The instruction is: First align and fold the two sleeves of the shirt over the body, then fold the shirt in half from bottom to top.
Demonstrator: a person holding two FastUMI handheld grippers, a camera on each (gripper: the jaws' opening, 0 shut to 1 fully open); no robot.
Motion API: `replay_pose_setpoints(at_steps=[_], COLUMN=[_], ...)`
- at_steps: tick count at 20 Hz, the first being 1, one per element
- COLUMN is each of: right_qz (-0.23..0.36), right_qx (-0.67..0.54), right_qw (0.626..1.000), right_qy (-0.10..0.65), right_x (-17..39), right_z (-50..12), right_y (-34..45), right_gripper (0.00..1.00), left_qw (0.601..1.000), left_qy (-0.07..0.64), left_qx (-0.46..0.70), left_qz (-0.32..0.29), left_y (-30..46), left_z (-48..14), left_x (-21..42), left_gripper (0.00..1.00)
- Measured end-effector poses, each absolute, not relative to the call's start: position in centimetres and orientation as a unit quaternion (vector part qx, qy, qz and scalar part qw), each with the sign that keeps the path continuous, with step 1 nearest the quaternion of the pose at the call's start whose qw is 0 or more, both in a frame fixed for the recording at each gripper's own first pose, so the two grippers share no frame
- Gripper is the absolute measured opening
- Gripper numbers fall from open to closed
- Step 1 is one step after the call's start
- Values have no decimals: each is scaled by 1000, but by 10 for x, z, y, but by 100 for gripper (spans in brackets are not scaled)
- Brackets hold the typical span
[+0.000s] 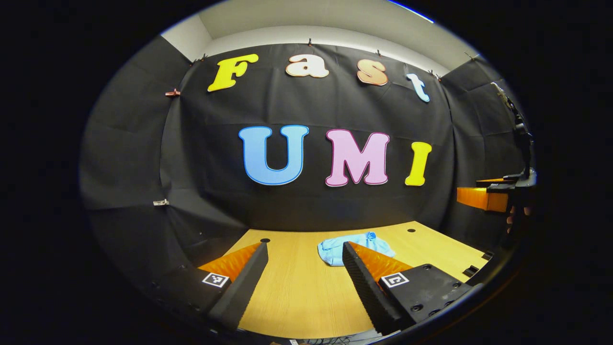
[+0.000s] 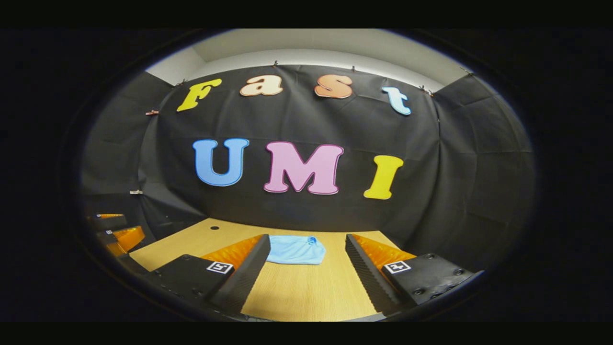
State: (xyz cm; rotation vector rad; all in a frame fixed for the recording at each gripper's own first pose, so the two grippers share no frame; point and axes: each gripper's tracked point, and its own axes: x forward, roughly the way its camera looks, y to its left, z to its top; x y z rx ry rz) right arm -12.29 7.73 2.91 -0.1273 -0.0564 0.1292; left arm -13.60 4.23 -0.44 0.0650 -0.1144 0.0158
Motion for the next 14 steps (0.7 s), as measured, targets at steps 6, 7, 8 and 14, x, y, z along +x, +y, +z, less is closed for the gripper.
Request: replay_pose_setpoints(at_steps=[6,7,8,14], right_qz=[43,39,35,27], right_qx=[-53,-55,-55,-59], right_qw=[997,997,997,998], right_qy=[-31,-29,-30,-26], right_x=[-126,-127,-128,-130], right_z=[31,31,32,32], right_y=[56,52,49,38], right_gripper=[98,98,98,98], left_qw=[997,997,997,997], left_qy=[-64,-68,-68,-61], left_qx=[45,46,43,35], left_qz=[-13,-15,-19,-17], left_y=[23,21,18,18], left_z=[5,7,8,1], left_x=[-124,-124,-123,-121], left_gripper=[99,100,100,99])
